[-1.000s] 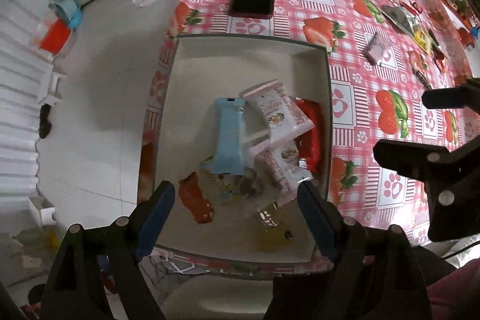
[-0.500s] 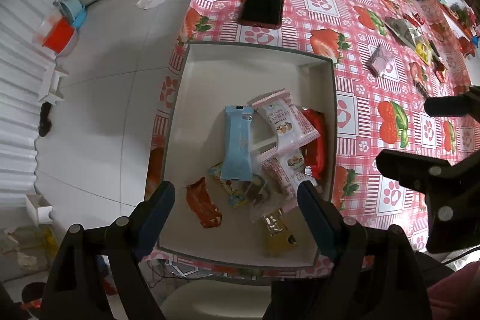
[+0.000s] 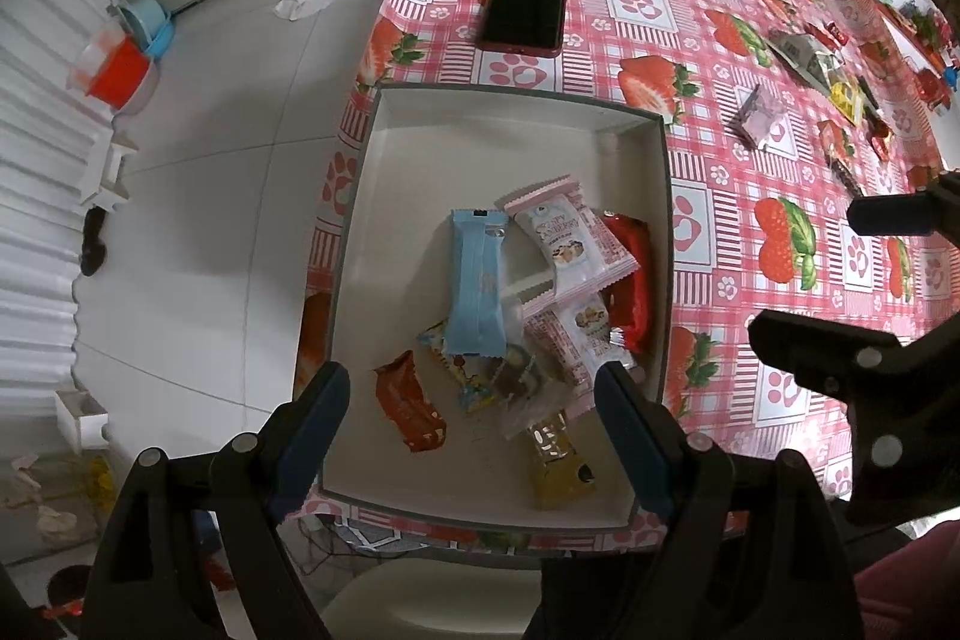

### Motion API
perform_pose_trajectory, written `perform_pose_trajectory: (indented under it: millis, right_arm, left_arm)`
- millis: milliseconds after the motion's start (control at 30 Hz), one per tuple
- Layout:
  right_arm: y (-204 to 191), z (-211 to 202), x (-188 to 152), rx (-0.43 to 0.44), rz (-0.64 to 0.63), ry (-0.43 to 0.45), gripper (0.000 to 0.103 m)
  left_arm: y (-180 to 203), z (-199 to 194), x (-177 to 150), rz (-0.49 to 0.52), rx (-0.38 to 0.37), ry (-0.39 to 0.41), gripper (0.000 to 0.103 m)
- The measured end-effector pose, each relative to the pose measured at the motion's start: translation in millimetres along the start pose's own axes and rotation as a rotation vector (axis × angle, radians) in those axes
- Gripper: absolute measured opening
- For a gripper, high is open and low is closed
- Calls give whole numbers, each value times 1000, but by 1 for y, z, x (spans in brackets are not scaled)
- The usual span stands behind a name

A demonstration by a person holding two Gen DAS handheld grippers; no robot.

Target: Organize snacks

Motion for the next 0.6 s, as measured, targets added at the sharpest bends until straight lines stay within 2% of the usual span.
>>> perform_pose_trajectory:
  millis: [400, 600]
  right_arm:
    - [3, 0, -1, 12, 29, 8, 103]
    - [0, 2, 1, 15, 13, 3, 103]
  left_arm:
    - [-1, 9, 2, 3, 20, -31, 86]
    - [-6, 9, 3, -31, -3, -24, 86]
Point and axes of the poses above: each gripper's, at about its wrist camera, not at the fingertips, and z roughly the way its jaws point, y to its right, x to its top, the point moved 3 cm from there along z, roughly the way its jaws point, and after that the axes turned 12 degrees about -z, right-handed, at the moved point
